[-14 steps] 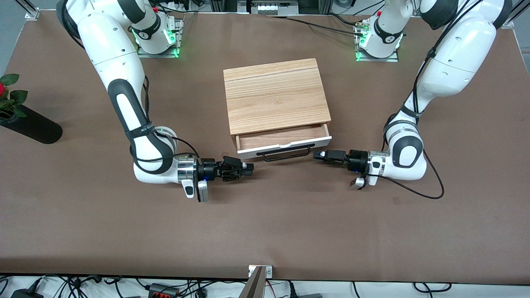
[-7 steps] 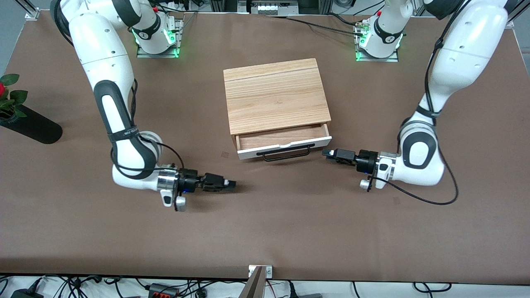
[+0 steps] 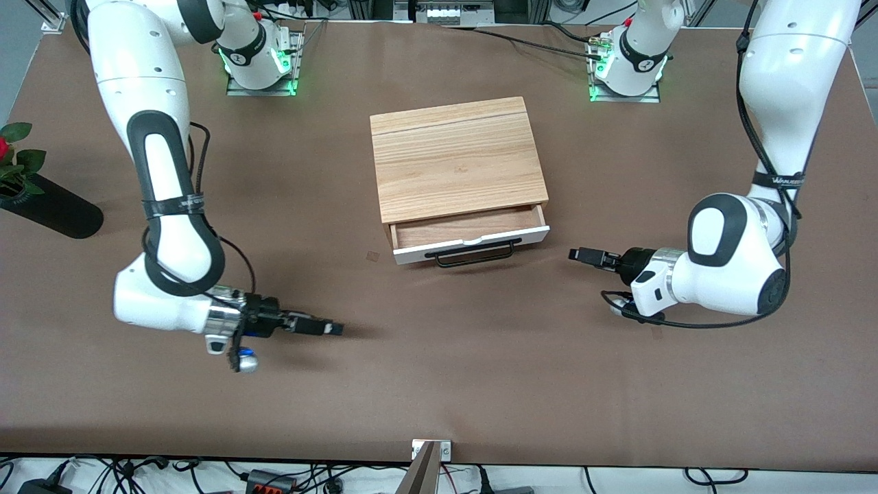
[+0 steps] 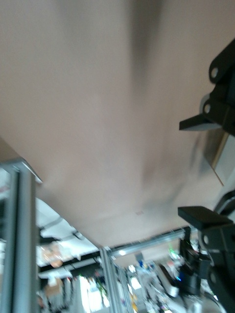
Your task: Pull top drawer with both arms simultaneously
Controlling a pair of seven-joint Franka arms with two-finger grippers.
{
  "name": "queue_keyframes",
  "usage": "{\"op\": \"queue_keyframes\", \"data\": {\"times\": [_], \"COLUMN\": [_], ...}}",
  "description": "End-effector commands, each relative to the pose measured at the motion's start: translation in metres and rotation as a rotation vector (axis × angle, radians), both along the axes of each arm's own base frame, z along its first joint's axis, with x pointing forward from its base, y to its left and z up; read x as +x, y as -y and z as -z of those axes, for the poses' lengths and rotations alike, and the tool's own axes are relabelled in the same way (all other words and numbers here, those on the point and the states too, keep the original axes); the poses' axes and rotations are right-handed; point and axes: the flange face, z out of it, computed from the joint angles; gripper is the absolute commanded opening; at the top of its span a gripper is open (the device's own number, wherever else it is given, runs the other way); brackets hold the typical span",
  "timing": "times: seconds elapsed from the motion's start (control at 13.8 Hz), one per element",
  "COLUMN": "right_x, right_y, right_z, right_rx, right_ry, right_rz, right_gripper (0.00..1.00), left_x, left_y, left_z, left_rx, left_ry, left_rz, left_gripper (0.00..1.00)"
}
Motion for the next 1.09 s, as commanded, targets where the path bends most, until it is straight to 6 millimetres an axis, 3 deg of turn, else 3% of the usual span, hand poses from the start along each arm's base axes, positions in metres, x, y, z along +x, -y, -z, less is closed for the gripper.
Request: {"op": "queue_keyframes", "data": {"times": [0.0,0.07,0.22,0.29,0.51,0.58,0.8,0.87,0.94,1.01], "right_x": [0.002,0.004,0.004,-0.001,-0.015,-0.018,-0.025,-0.028,-0.04,-0.055], "right_y": [0.028,0.042,0.073,0.09,0.137,0.153,0.184,0.187,0.199,0.208], "right_z": [-0.05,-0.061,-0.087,-0.111,-0.124,-0.142,-0.168,-0.181,-0.206,-0.211], "right_rx": [-0.14,-0.201,-0.324,-0.408,-0.559,-0.59,-0.673,-0.687,-0.696,-0.703], "right_ry": [-0.031,-0.057,-0.067,-0.055,-0.124,-0.111,-0.104,-0.093,-0.075,-0.09], "right_rz": [0.061,0.104,0.168,0.146,0.096,0.122,0.156,0.158,0.169,0.174], "right_gripper": [0.85,0.86,1.0,1.0,1.0,1.0,1.0,1.0,1.0,1.0], "left_x": [-0.007,-0.011,-0.017,-0.021,-0.03,-0.032,-0.048,-0.056,-0.071,-0.086], "left_y": [0.004,0.0,-0.01,-0.015,-0.03,-0.038,-0.062,-0.074,-0.09,-0.09], "left_z": [-0.051,-0.065,-0.109,-0.132,-0.207,-0.236,-0.285,-0.292,-0.296,-0.291], "left_rx": [0.261,0.343,0.457,0.498,0.546,0.548,0.534,0.475,0.462,0.463], "left_ry": [0.075,0.077,0.137,0.168,0.171,0.166,0.228,0.257,0.286,0.316], "left_rz": [0.028,0.027,0.021,0.028,0.016,0.002,-0.084,-0.133,-0.171,-0.155], "left_gripper": [1.0,1.0,1.0,1.0,1.0,1.0,1.0,1.0,1.0,1.0]}}
